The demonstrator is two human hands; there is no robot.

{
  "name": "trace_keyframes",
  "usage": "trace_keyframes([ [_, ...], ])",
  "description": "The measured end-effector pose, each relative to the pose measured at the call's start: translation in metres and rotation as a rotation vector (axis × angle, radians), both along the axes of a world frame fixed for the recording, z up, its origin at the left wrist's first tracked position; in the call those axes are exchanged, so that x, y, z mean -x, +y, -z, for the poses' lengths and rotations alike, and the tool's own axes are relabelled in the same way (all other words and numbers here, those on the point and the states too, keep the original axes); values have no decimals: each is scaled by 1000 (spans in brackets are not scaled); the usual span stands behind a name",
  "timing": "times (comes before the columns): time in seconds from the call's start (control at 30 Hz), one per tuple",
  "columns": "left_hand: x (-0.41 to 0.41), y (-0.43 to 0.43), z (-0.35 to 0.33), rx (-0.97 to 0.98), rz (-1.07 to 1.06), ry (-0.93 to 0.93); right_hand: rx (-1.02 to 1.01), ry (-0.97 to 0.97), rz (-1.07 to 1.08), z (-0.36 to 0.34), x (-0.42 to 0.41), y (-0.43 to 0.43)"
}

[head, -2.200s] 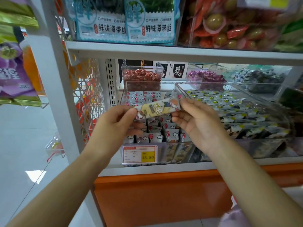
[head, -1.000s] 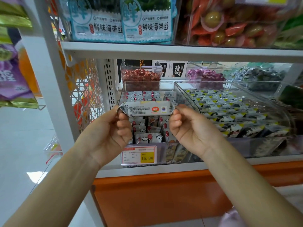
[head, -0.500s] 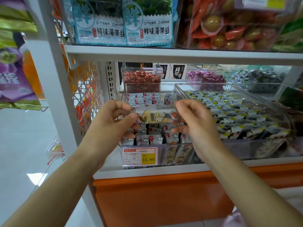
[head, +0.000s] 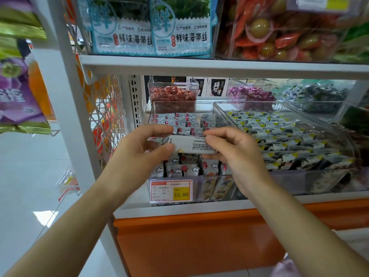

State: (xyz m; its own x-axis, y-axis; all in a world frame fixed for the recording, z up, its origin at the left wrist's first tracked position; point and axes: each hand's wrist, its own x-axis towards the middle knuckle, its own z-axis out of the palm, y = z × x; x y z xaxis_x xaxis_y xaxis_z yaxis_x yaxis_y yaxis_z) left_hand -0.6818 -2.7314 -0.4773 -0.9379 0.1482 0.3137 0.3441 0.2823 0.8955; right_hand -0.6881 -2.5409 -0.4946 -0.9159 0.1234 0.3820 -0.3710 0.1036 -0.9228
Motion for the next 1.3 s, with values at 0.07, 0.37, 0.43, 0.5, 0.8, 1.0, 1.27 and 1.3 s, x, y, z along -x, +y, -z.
trace_keyframes([
  [0.07, 0, 0, 0, 26, 12, 17, 2, -13, 14, 0, 0, -1],
  [0.37, 0, 3, 2, 79, -12, 19, -163, 111, 91, 0, -4, -4],
  [0.43, 1, 3, 2, 48, -38, 0, -204, 130, 93, 1, -5, -6],
  [0.5, 1, 2, 0, -5, -48, -34, -214, 133, 77, 0, -6, -7],
  [0.8, 3, -4, -4, 72, -126, 102, -174, 117, 14, 0, -6, -10],
  [1.0, 1, 0, -1, 82, -42, 105, -74, 9, 45, 1, -4, -9],
  [1.27, 6, 7, 6, 137, -17, 151, 237, -32, -198, -1, 2, 3],
  [1.3, 7, 8, 6, 97, -12, 141, 226, -8, -213, -2, 4, 5],
])
